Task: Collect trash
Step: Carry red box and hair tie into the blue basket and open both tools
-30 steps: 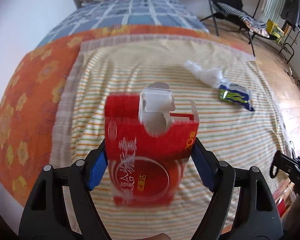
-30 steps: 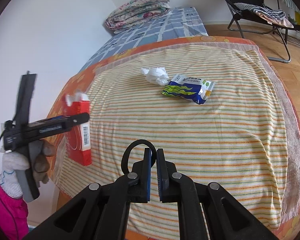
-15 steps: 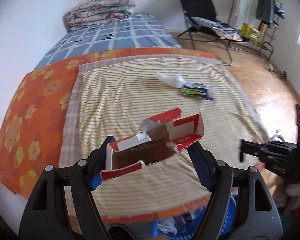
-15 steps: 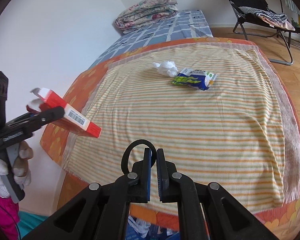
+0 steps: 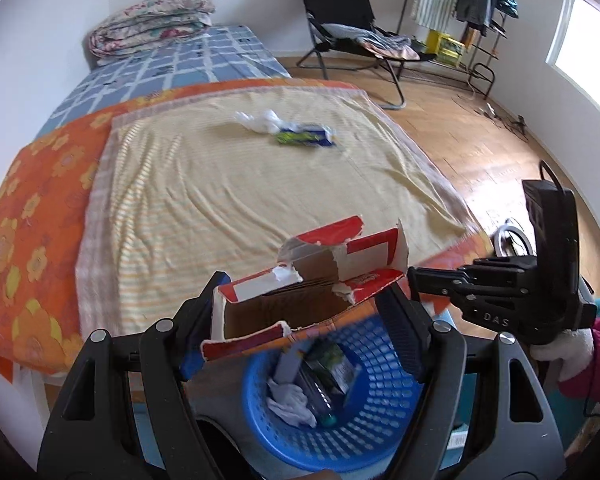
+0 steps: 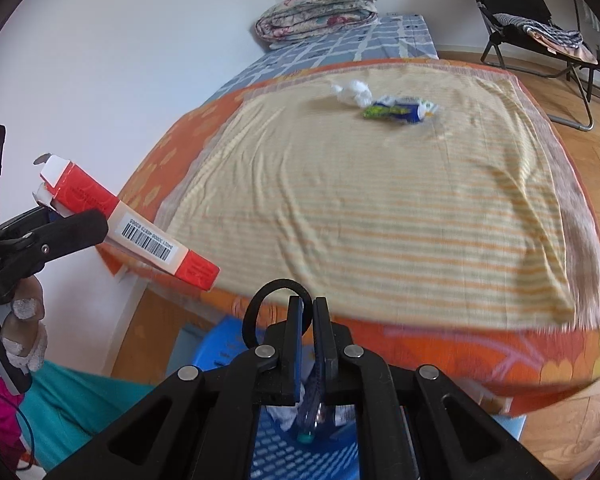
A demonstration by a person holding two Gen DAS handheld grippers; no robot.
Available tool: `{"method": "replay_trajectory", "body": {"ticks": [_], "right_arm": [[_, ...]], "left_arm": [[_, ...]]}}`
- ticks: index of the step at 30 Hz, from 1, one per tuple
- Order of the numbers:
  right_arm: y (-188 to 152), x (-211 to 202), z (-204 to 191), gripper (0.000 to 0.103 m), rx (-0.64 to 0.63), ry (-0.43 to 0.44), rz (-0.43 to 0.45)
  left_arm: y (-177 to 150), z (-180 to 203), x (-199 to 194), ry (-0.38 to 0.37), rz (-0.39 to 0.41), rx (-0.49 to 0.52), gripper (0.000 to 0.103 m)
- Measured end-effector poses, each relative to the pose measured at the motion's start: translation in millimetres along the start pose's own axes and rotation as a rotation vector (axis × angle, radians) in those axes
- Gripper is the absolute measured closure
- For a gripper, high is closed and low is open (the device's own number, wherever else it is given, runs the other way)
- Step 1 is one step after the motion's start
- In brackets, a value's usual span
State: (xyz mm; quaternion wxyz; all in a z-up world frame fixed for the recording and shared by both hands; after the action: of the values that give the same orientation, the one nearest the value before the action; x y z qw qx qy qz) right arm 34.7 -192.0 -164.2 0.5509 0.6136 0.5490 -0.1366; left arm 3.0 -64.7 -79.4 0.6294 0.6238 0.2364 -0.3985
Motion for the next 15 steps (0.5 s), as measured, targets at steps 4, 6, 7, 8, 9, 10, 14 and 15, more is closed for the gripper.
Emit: {"method": "replay_trajectory", "body": {"ticks": [4, 6, 7, 8, 9, 10, 14, 15], "right_arm": [[-23.5, -0.9, -2.1, 0.098, 0.006, 0.012, -0.021], [-33.1, -0.8, -3.8, 0.098, 0.001, 0.012, -0.027], [-37.9, -0.5, -4.9, 0.098, -0.007, 0.008, -0.031], [-41.7, -0.2, -5.8, 0.098, -0.014, 0.004, -0.033], [-46.3, 0.6, -7.1, 0.098, -0.024, 0.000, -0.038], [-50.9, 1.6, -8.3, 0.098, -0.032, -0.004, -0.042], [-66.9, 8.0, -11.8, 0.098, -0.051, -0.006, -0.069], [-71.5, 11.2, -12.8, 0.098, -0.057, -0.008, -0.080]], "left_arm": [[-23.6, 14.0, 2.0, -0.032, -0.028, 0.000, 0.027], [-34.7, 19.8, 3.6, -0.037, -0.042, 0.007, 0.027], [-39.2, 21.8, 4.9, -0.039, -0.048, 0.012, 0.027], [-44.8, 23.7, 6.3, -0.040, -0.055, 0.015, 0.027], [-51.7, 25.1, 8.3, -0.042, -0.066, 0.012, 0.027], [-56.4, 25.9, 10.5, -0.047, -0.073, 0.008, 0.027], [-88.5, 28.7, 25.6, -0.059, -0.140, -0.004, 0.027], [-95.2, 28.8, 29.3, -0.057, -0.155, -0.002, 0.027]]}}
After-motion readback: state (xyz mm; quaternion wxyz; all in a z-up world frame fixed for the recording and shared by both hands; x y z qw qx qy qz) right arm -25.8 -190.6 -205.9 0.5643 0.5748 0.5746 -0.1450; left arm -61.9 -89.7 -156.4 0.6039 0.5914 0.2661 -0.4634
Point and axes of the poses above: each gripper's, at about its wrist camera, not at the fingertips, and x roughly the way its jaws point, z to its right, y to its top, the point moved 9 cm from there along x, roughly the way its jaws point
